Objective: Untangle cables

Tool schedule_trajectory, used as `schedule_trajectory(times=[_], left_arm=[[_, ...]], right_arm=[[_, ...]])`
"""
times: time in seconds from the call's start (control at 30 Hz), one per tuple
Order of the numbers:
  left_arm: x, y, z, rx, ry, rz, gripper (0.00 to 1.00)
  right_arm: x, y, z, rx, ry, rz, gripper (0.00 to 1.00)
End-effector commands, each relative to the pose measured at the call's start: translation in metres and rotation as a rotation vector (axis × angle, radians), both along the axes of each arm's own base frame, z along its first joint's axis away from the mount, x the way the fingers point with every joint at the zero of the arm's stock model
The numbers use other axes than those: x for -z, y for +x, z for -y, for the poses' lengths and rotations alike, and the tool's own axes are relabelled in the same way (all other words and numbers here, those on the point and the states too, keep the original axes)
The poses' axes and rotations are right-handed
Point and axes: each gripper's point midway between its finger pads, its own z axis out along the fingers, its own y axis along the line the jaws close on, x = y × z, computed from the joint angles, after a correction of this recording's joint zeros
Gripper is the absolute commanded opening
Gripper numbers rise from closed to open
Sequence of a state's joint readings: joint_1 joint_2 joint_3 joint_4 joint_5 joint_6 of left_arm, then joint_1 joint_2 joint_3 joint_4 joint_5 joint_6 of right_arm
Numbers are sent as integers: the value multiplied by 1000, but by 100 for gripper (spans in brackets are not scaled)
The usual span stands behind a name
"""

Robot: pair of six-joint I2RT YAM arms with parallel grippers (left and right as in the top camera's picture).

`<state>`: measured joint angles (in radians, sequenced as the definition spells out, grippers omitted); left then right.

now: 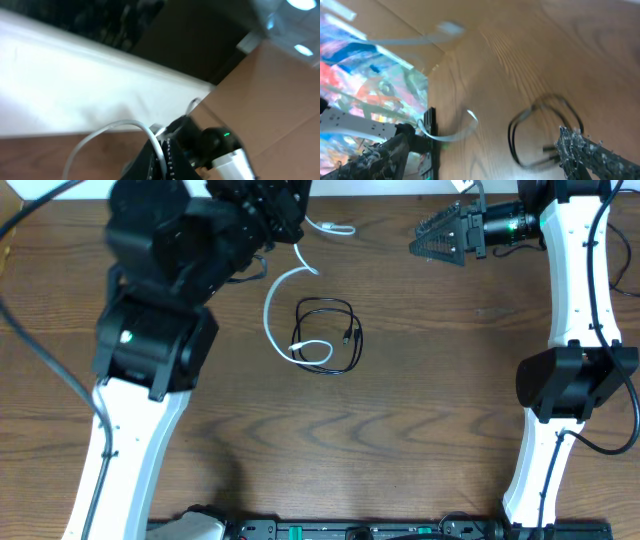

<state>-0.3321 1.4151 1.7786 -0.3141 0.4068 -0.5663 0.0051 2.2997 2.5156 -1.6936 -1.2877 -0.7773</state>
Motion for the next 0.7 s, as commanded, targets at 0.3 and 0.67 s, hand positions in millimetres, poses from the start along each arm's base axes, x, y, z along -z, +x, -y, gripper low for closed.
schedule_trajectory(times=[0.3, 0.67], left_arm=[[24, 7, 21, 107, -76, -143, 7], [23, 0, 28, 161, -82, -152, 8]], right_arm=[[-38, -30, -59, -211, 64, 428, 99], [-44, -70, -131, -390, 100, 527, 90]])
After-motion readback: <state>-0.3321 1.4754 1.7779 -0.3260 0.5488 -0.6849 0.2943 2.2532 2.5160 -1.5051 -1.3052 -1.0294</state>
